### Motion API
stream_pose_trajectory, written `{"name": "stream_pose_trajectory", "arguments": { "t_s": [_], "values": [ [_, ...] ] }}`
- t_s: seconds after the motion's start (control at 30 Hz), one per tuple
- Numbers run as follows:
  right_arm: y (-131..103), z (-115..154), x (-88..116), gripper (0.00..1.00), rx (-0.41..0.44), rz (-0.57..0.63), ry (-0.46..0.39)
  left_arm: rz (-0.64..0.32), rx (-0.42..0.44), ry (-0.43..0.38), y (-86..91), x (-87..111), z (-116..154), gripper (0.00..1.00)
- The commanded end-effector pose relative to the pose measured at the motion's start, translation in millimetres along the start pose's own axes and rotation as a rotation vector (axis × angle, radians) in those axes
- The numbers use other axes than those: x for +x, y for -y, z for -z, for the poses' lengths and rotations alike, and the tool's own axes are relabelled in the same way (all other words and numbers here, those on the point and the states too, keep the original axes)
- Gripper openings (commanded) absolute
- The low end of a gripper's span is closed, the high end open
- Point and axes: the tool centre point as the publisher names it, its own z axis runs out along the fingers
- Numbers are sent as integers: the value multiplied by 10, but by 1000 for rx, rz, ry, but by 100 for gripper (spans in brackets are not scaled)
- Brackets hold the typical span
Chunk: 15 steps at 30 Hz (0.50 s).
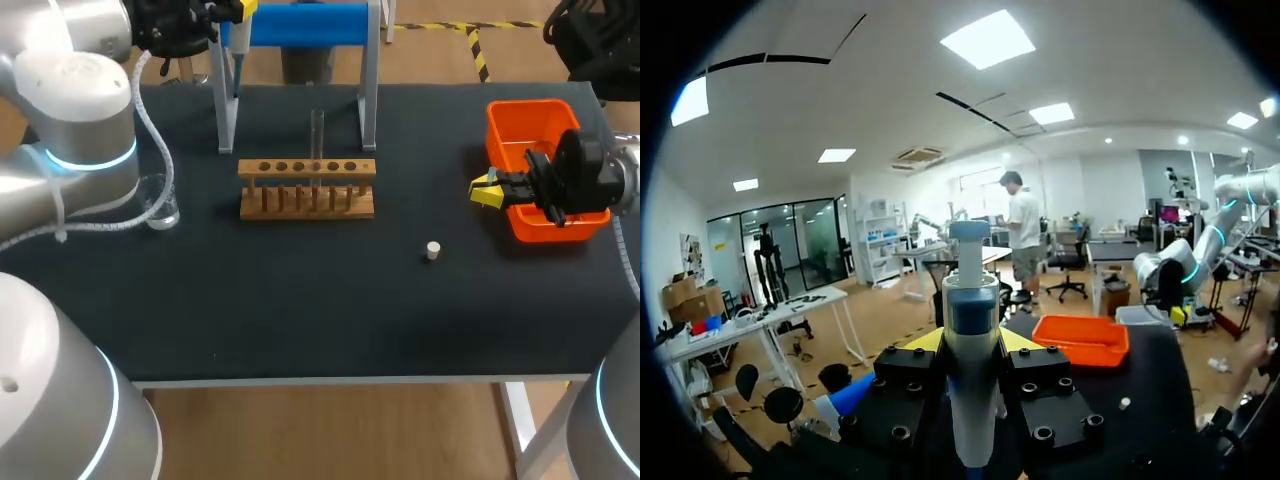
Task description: Invert the test tube, pick up the pipette, mount the tip to pipette, aspirate from beaker and dispense into the tube, eject the tip, return the pipette, and cap with the stopper.
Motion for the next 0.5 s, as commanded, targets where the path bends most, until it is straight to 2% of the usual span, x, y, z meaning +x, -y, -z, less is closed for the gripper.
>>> {"name": "stream_pose_trajectory", "arguments": {
  "t_s": [0.03, 0.1, 0.2, 0.33, 0.5],
  "values": [
    [-7, 3, 11, 0, 2, 0, 2, 10, 63, -29, 91, 222, 266, 0],
    [-7, 3, 11, 0, 2, 0, 2, -4, 42, -42, 147, 326, 286, 0],
    [-7, 3, 11, 0, 2, 0, 2, -1, 66, -62, 246, 470, 340, 0],
    [-7, 3, 11, 0, 2, 0, 2, 52, 78, -182, 440, 709, 379, 0],
    [-7, 3, 11, 0, 2, 0, 2, 52, 78, -182, 440, 709, 379, 0]
  ]
}}
